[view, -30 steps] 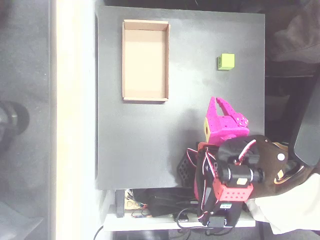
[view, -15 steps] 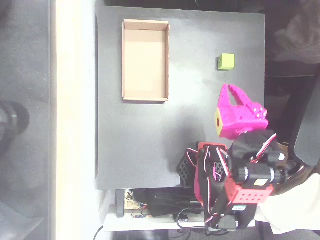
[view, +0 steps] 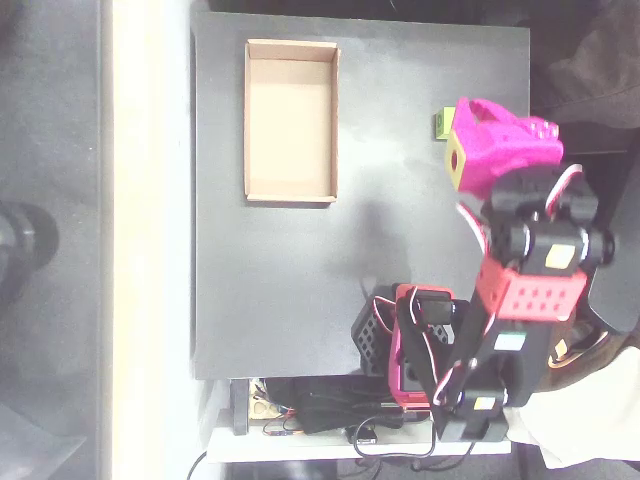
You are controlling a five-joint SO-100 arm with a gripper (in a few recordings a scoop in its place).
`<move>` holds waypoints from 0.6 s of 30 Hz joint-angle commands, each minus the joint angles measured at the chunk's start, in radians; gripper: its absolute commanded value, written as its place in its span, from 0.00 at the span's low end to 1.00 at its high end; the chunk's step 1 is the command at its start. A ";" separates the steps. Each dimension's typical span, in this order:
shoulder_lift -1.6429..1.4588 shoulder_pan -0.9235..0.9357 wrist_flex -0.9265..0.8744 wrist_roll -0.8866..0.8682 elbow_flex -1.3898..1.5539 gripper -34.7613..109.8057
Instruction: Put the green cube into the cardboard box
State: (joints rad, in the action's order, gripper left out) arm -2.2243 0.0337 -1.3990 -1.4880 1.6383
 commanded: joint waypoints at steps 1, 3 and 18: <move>0.086 0.054 -0.012 -0.006 -0.112 0.25; 0.147 0.083 -0.012 -0.006 -0.141 0.25; 0.459 0.196 0.020 -0.005 -0.181 0.36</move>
State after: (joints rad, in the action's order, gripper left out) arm -1.7687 0.2224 -1.3898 -1.4880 1.4895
